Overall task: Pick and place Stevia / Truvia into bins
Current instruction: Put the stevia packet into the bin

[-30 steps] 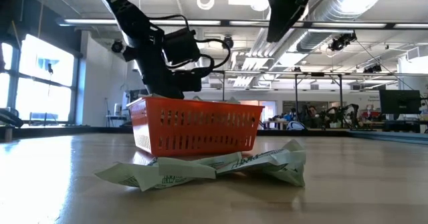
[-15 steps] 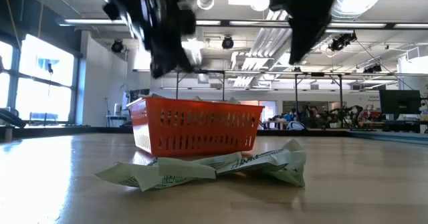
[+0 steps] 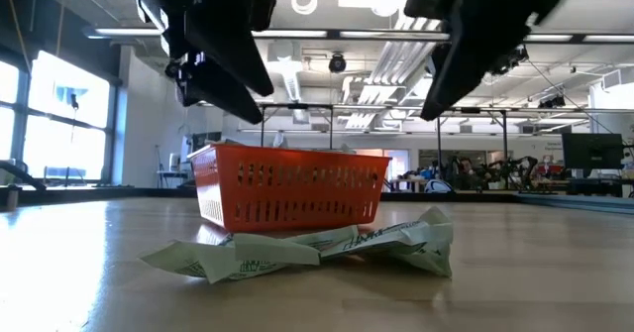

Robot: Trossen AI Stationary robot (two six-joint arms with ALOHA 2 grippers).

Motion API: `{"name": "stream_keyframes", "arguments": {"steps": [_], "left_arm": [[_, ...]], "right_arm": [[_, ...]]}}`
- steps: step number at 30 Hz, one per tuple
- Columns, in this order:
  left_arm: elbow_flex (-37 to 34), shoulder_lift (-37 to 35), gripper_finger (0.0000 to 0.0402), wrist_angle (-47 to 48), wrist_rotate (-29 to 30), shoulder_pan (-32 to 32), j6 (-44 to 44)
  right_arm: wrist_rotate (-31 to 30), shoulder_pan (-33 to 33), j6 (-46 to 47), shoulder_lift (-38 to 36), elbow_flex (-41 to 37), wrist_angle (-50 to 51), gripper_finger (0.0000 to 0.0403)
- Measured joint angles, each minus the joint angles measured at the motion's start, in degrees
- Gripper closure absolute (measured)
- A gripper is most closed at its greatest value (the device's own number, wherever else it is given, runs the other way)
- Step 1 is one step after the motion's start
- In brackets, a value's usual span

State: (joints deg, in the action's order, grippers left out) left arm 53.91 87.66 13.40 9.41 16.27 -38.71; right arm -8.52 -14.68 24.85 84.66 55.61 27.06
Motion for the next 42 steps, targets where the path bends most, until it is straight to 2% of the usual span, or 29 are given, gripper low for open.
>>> {"name": "stream_keyframes", "arguments": {"steps": [4,8,13,16,23,29,36,42], "left_arm": [[0.00,-0.71,0.0106,-0.13,-2.48,2.43,-8.39],[0.07,-0.68,0.0090,-0.34,-3.26,8.75,-13.30],[0.07,-0.46,0.0121,-0.07,4.04,17.01,-19.27],[0.07,-0.46,0.0145,1.29,5.47,20.36,-22.36],[0.03,-0.46,0.0189,7.94,5.82,24.89,-27.52],[0.02,-0.46,0.0214,12.31,5.38,27.78,-27.59],[0.00,-0.46,0.0233,11.77,5.16,30.59,-27.74],[0.00,-0.46,0.0240,12.18,5.12,32.33,-27.79]], "right_arm": [[-0.01,-3.01,-12.35,2.63,0.00,-1.15,0.0103],[1.90,-4.56,-17.71,6.64,0.00,-5.52,0.0103],[8.80,-5.52,-18.90,13.51,0.00,-17.10,0.0102],[10.48,-6.81,-18.92,17.73,0.06,-24.40,0.0102],[9.93,-11.18,-18.82,26.16,6.51,-26.51,0.0102],[-0.18,-14.35,-14.08,30.35,11.45,-26.34,0.0103],[0.78,-13.75,-1.96,33.81,12.50,-24.71,0.0136],[0.11,-13.86,5.36,33.38,12.45,-24.18,0.0207]]}}
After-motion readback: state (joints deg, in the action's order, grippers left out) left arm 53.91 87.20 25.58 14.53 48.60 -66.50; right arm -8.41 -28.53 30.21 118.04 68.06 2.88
